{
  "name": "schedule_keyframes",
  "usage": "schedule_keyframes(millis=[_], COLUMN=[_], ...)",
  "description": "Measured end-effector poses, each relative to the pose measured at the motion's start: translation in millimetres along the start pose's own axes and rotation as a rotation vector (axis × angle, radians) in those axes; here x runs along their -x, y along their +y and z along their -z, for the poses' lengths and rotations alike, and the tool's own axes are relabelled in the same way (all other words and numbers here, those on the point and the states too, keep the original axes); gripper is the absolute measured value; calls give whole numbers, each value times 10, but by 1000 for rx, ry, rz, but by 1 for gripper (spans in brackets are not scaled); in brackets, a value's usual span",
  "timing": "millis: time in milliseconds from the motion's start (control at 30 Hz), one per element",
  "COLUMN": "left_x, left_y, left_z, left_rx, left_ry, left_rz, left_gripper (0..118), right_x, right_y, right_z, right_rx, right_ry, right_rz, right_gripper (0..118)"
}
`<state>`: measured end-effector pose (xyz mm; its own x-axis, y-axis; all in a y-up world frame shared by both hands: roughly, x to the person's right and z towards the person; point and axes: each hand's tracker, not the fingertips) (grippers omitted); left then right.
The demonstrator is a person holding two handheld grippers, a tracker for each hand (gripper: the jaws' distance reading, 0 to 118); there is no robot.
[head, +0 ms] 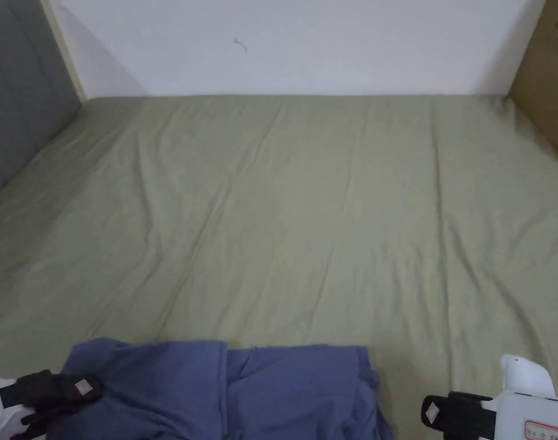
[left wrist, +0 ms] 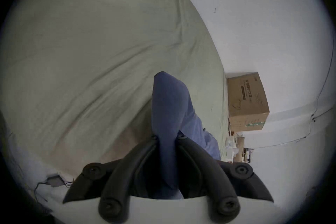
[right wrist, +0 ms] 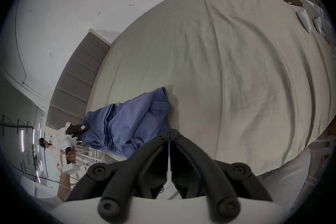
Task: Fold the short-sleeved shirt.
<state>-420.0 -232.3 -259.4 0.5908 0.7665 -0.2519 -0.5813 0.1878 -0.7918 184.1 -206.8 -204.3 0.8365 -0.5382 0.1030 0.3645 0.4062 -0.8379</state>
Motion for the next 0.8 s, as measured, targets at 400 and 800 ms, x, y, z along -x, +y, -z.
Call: schedule_keyframes(millis=[400, 800], left_x=[-1517, -2317], left_y=[-334, -1443], left_z=[196, 1841], left_rx=[13, 436], left_ry=[-16, -36], left_rz=[330, 468], left_gripper=[10, 60], right_x=[-165, -638], right_y=[-44, -174], right_z=[-190, -451], right_rx=[-38, -77], right_ry=[18, -22], right_rz=[24, 155], right_gripper=[1, 1])
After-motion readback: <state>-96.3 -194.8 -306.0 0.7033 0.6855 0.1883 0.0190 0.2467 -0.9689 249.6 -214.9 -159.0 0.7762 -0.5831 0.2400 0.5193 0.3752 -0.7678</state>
